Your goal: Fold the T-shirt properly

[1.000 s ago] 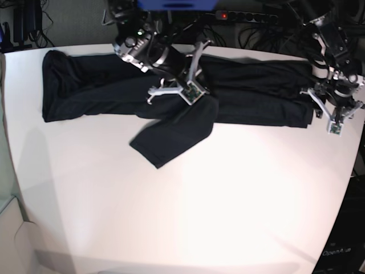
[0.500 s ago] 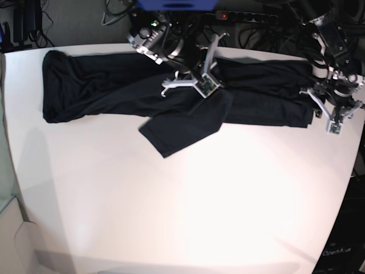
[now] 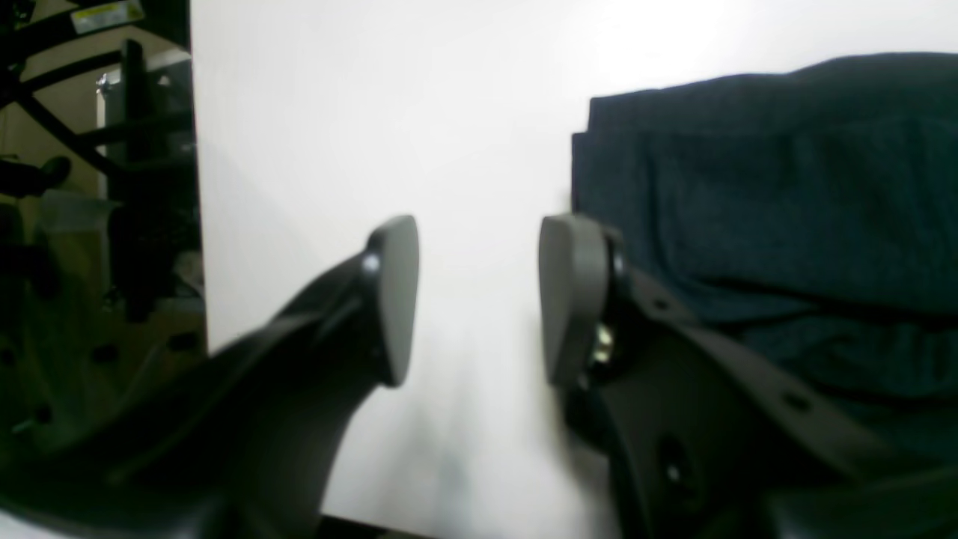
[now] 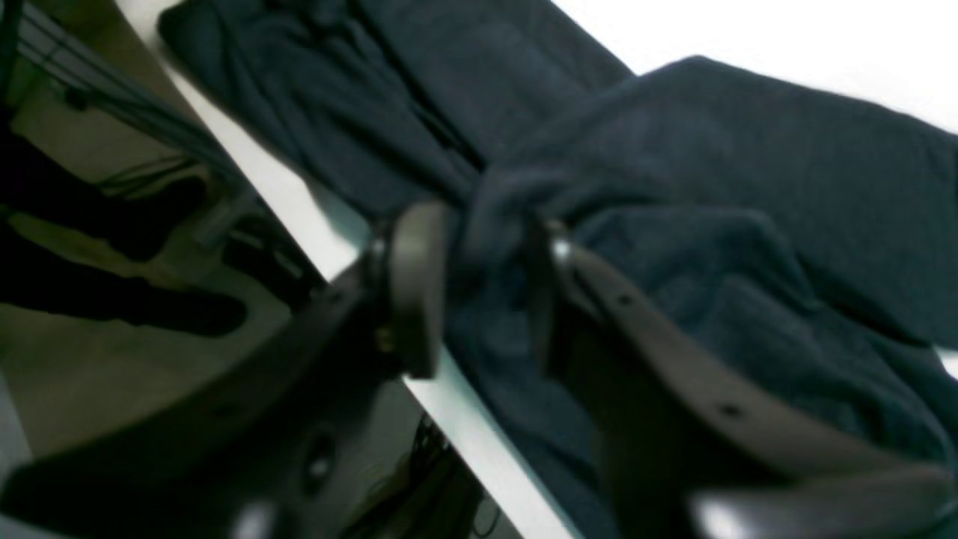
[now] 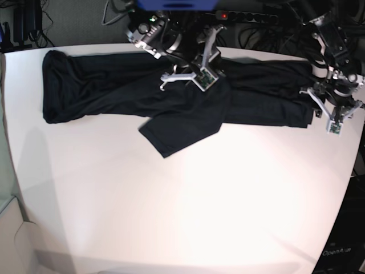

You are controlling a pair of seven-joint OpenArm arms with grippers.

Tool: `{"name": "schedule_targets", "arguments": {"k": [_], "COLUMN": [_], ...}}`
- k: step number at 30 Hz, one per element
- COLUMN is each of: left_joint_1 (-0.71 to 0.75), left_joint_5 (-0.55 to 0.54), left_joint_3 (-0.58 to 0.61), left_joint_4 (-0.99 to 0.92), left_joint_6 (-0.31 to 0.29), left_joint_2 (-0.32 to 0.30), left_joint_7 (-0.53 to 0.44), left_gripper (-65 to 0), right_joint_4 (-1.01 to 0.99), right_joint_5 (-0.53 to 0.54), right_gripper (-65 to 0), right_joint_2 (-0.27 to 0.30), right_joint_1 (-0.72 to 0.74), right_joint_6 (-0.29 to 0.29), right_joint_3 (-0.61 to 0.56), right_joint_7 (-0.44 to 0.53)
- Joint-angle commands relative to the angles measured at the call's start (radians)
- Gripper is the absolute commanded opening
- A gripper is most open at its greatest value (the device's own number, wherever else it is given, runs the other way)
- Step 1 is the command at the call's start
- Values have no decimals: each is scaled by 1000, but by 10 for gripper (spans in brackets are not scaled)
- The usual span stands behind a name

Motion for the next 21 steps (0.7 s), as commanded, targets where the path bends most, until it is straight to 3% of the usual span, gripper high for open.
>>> {"name": "schedule_targets", "arguments": {"k": [1, 10, 16, 21], "left_joint_1": [-13, -44, -152, -237], "left_joint_5": [-8, -8, -6, 1], "left_joint_3": [-2, -2, 29, 160], "left_joint_4": [20, 29, 31, 67], "left_joint_6": [2, 2, -13, -13], "left_joint_2": [-14, -20, -17, 36], "left_joint_7": [-18, -18, -4, 39], "left_gripper": [-389, -388, -388, -388], "right_joint_4": [2, -24, 19, 62], "right_joint_5": [10, 13, 13, 13], "right_gripper": [-390, -285, -284, -284], "right_joint_2": [-11, 55, 108, 213], "right_joint_1": [-1, 7, 22, 29], "right_joint_6": [-3, -8, -6, -5], "right_joint_3": [-8, 2, 227, 419], "right_joint_7": [24, 21, 26, 19]}}
